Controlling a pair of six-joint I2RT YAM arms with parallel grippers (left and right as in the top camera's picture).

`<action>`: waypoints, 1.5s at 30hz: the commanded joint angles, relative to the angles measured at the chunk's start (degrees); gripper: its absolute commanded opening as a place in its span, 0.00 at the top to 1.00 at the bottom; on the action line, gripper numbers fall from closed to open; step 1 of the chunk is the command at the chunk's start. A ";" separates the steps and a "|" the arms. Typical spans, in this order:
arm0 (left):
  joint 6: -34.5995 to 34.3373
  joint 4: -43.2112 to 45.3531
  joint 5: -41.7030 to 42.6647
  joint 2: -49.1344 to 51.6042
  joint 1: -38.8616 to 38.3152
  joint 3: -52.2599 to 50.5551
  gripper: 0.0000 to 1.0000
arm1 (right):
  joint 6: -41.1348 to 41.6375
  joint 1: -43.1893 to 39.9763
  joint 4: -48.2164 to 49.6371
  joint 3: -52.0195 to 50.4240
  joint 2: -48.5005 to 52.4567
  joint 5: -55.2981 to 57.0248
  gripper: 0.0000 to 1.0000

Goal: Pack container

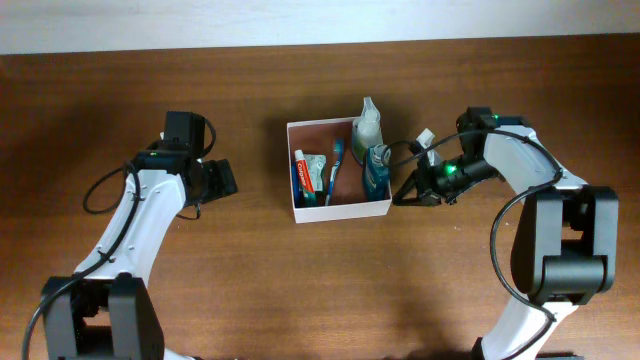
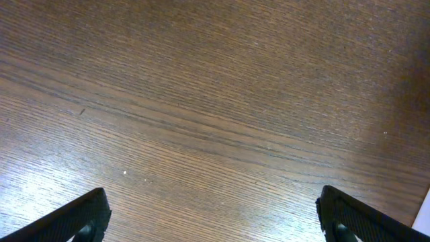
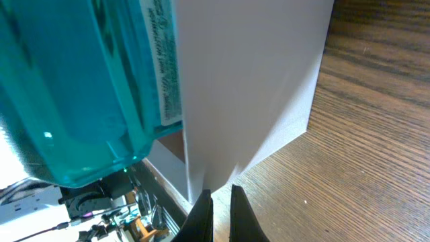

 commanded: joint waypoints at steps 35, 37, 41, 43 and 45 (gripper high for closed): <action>-0.17 -0.02 -0.39 0.52 0.11 0.09 0.01 | -15.58 -23.19 -17.86 9.99 -37.55 -10.23 0.96; -0.17 -0.02 -0.39 0.52 0.09 0.09 0.01 | -15.61 -25.20 -19.56 9.99 -43.52 -10.19 0.96; -0.17 -0.04 -0.39 0.52 0.11 0.09 0.01 | -15.13 -28.15 -23.37 9.99 -55.15 -10.14 0.96; -0.17 -0.02 -0.39 0.52 0.09 0.09 0.01 | -13.79 -28.50 -24.79 9.99 -60.78 -10.14 0.95; -0.17 -0.04 -0.39 0.52 0.09 0.09 0.01 | -11.65 -28.50 -25.46 9.99 -67.36 -10.14 0.89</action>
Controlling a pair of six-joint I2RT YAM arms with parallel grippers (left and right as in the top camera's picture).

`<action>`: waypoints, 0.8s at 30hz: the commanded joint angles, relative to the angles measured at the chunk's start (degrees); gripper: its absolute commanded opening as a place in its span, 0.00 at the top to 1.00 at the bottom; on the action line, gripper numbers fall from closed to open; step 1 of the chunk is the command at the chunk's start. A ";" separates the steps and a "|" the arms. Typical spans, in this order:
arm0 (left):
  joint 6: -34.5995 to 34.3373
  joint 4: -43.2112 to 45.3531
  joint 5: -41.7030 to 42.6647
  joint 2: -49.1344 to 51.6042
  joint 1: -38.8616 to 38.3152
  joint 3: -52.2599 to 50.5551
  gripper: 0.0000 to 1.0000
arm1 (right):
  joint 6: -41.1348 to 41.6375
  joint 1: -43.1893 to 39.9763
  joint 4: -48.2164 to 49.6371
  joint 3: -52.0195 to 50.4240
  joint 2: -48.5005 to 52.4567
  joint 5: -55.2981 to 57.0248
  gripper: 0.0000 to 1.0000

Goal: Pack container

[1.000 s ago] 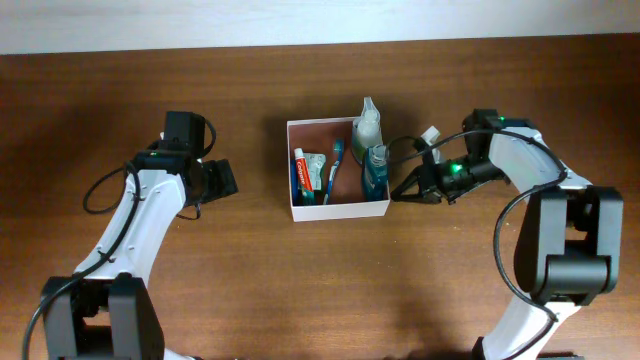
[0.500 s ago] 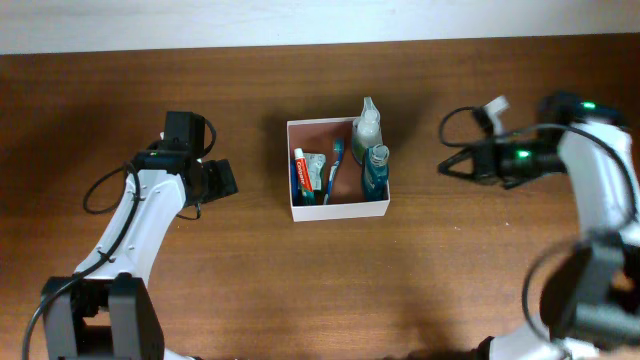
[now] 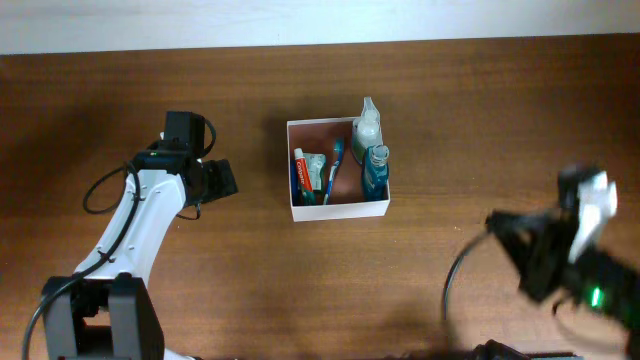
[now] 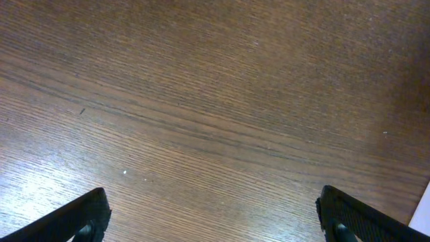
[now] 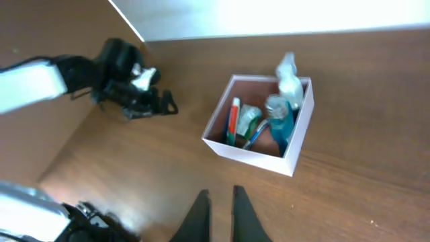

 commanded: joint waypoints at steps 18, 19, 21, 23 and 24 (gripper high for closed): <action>-0.17 0.00 -0.42 0.52 0.09 0.09 0.01 | 5.51 -0.70 -3.04 0.33 -23.10 -0.98 0.02; -0.17 0.00 -0.44 0.52 0.09 0.09 0.01 | 5.51 -0.70 -3.04 0.33 -23.10 -0.98 0.02; -0.17 0.02 -0.42 0.52 0.09 0.09 0.01 | 5.51 -0.70 -3.04 0.33 -23.10 -0.98 0.02; -0.17 0.00 -0.42 0.52 0.09 0.09 0.01 | 5.51 -0.70 -3.04 0.33 -23.10 -0.98 0.01; -0.17 0.00 -0.42 0.52 0.09 0.09 0.01 | 5.51 -0.70 -3.02 0.33 -23.10 -0.98 0.02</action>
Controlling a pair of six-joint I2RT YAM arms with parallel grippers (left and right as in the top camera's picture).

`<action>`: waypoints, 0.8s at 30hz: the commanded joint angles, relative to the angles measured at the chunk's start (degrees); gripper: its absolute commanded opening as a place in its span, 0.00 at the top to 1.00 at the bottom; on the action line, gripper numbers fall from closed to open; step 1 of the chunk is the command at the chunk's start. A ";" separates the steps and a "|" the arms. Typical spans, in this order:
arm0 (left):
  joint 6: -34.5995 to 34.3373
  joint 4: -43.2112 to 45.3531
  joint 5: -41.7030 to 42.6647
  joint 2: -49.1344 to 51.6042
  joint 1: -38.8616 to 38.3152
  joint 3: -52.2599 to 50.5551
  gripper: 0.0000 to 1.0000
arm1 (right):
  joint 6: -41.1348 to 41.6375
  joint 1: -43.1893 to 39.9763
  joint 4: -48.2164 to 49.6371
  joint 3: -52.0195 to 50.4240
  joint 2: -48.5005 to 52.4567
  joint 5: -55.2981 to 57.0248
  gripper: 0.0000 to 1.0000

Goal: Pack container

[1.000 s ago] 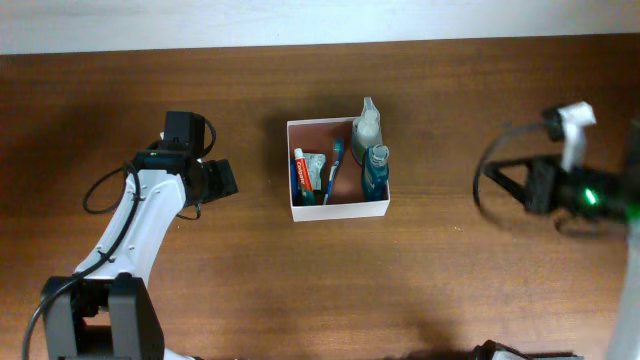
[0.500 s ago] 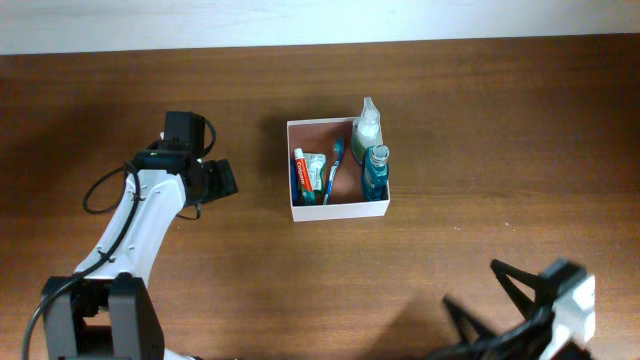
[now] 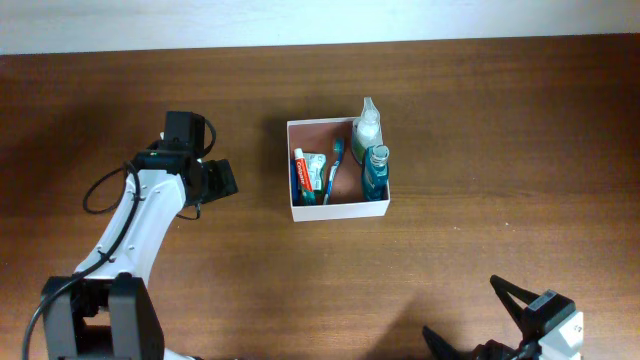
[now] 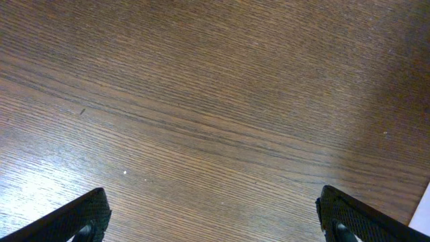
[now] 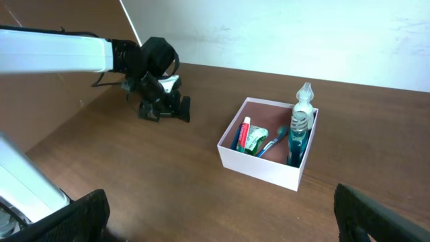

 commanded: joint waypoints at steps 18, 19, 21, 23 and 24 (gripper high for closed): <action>-0.17 -0.02 -0.39 0.52 0.09 0.09 0.01 | 0.31 0.85 6.45 -1.29 -0.37 3.54 0.02; -0.17 0.00 -0.39 0.52 0.09 0.09 0.01 | 0.28 1.86 9.35 -1.92 -0.55 3.54 0.02; -0.17 0.00 -0.39 0.52 0.09 0.09 0.00 | 0.26 4.44 15.76 -3.54 -1.25 3.56 0.02; -0.17 -0.02 -0.42 0.52 0.09 0.09 0.01 | 0.24 7.30 23.15 -6.34 -2.60 3.61 0.02; -0.17 -0.02 -0.42 0.52 0.09 0.09 0.01 | 0.26 8.39 26.10 -7.80 -3.37 3.85 0.02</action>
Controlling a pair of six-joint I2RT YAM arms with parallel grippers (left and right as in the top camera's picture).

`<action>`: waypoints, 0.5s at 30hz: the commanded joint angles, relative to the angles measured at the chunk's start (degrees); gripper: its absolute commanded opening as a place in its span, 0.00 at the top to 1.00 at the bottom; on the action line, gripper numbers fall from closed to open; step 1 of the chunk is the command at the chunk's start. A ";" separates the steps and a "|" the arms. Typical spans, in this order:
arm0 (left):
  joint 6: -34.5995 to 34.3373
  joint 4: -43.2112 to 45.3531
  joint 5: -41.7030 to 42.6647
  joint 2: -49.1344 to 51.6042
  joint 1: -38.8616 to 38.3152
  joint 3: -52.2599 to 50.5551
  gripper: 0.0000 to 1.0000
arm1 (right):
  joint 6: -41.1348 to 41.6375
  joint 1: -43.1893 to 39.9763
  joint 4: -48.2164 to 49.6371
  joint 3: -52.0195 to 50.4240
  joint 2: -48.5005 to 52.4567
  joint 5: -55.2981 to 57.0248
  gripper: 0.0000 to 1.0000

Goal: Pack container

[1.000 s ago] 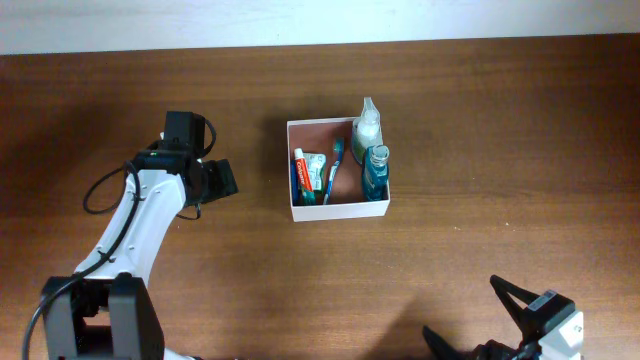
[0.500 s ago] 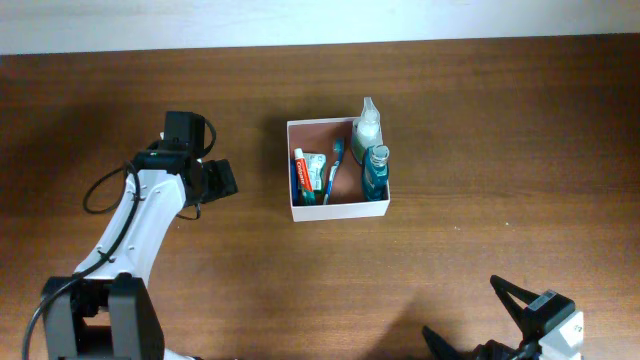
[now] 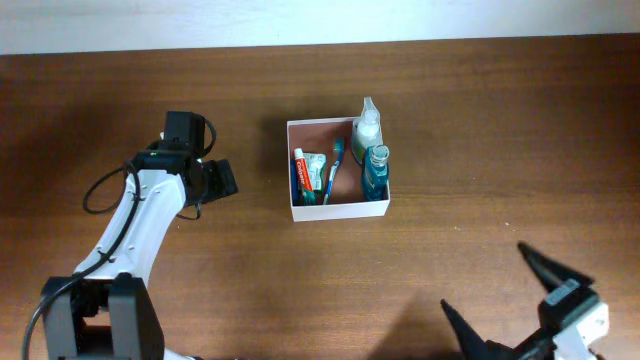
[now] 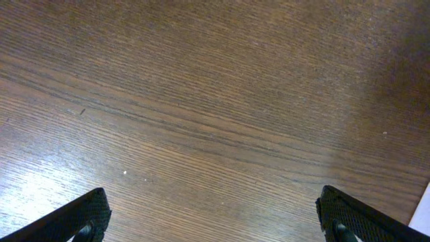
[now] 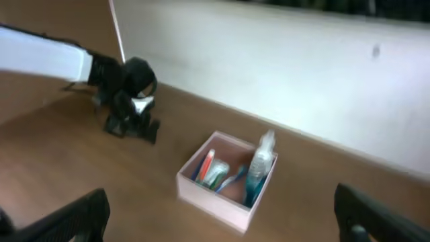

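A white box (image 3: 340, 210) stands mid-table, holding a toothpaste tube (image 3: 310, 172), a toothbrush (image 3: 335, 168), a blue mouthwash bottle (image 3: 376, 172) and a clear spray bottle (image 3: 367, 122). My left gripper (image 3: 218, 178) rests left of the box, open, with only bare wood between its fingertips (image 4: 84, 215). My right gripper (image 3: 510, 305) is raised at the near right edge, far from the box, open and empty. Its blurred wrist view looks down on the box (image 5: 215, 202) and bottles (image 5: 259, 165) from a distance.
Dark wooden table (image 3: 480, 120) with a white wall strip along the far edge (image 3: 320, 20). My left arm (image 5: 124, 94) shows beyond the box in the right wrist view. A corner of the box (image 4: 424, 215) peeks in at the left wrist view's right edge.
My right gripper, still open, has shifted a little to the right at the near edge, and its view of the box is now more distant and blurred. The left arm has not moved.
My right gripper was shut against the box's right front corner. Then it was shut and withdrawn to the near right of the table. Then it stood open at the near edge, where it remains. The box's contents and my left arm stayed the same throughout.
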 commanded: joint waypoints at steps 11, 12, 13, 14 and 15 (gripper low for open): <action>-0.17 0.02 -0.39 0.52 0.09 0.09 0.01 | 0.17 22.29 45.20 -34.91 -15.21 7.69 0.02; -0.17 0.00 -0.39 0.52 0.09 0.09 0.01 | 0.20 23.91 47.63 -37.64 -16.20 8.81 0.02; -0.17 0.02 -0.39 0.52 0.09 0.09 0.01 | 0.20 25.11 49.44 -40.02 -17.03 9.70 0.02; -0.17 0.00 -0.42 0.52 0.09 0.09 0.01 | 0.20 25.97 50.77 -42.10 -17.73 10.40 0.02; -0.17 0.02 -0.39 0.52 0.09 0.09 0.01 | 0.20 26.80 52.15 -44.46 -18.53 11.28 0.02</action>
